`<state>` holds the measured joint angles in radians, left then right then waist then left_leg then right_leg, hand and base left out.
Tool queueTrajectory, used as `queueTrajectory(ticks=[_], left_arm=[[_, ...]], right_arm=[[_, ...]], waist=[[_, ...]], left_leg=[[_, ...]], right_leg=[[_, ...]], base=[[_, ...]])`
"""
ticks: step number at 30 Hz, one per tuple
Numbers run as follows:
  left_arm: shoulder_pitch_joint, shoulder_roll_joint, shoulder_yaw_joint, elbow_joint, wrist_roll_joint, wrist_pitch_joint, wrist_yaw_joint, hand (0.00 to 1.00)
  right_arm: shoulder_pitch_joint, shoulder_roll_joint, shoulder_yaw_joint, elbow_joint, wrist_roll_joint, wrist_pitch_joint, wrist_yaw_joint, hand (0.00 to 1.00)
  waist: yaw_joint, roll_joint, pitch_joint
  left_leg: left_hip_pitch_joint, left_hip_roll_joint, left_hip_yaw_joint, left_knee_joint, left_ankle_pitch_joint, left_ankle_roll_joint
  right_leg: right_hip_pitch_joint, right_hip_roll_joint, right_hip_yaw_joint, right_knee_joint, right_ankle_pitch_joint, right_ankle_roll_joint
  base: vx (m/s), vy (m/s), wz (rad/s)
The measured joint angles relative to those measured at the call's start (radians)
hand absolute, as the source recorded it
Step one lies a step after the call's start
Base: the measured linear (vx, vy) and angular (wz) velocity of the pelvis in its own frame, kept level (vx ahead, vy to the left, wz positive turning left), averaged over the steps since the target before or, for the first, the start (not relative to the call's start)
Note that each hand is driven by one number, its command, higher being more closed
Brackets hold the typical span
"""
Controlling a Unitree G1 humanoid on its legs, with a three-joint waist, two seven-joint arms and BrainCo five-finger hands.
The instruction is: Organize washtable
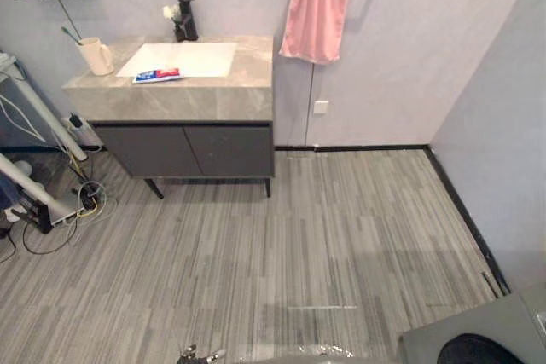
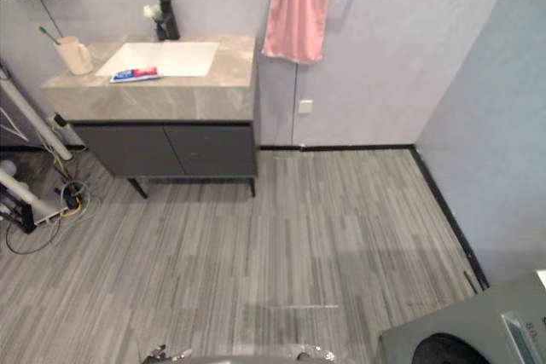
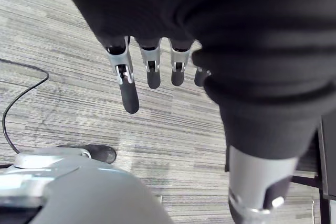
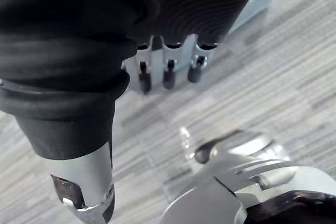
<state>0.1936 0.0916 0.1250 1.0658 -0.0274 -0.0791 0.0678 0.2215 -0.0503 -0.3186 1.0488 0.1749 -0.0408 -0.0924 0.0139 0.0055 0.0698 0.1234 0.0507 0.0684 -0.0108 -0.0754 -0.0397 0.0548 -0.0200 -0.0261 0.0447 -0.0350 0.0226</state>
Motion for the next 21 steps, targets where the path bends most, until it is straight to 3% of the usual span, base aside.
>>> queueTrajectory(ticks=[10,14,21], left_arm=[[-0.021,0.006,0.001,0.003,0.022,-0.008,0.002,0.0],[-0.02,0.006,0.001,0.003,0.021,-0.013,0.004,0.0],[-0.018,0.006,0.0,0.004,0.021,-0.014,0.006,0.0]], right_arm=[[-0.052,0.007,-0.021,0.007,-0.095,-0.001,-0.001,0.0],[-0.066,0.01,-0.021,0.006,-0.099,-0.002,-0.001,0.0],[-0.064,0.013,-0.021,0.006,-0.078,-0.011,-0.005,0.0]], waist=[[0.001,-0.003,0.037],[0.001,-0.004,0.038],[0.001,-0.011,0.047]], left_leg=[[0.046,0.001,-0.02,-0.033,0.017,-0.019],[0.049,0.003,-0.032,-0.044,0.026,-0.032],[0.057,0.005,-0.035,-0.061,0.032,-0.023]], right_leg=[[0.065,-0.001,-0.045,-0.053,0.003,0.006],[0.068,-0.001,-0.058,-0.054,0.003,0.006],[0.082,0.002,-0.068,-0.074,0.005,0.005]], base=[[0.04,-0.014,0.11],[-0.05,-0.028,0.09],[-0.08,-0.021,0.03]])
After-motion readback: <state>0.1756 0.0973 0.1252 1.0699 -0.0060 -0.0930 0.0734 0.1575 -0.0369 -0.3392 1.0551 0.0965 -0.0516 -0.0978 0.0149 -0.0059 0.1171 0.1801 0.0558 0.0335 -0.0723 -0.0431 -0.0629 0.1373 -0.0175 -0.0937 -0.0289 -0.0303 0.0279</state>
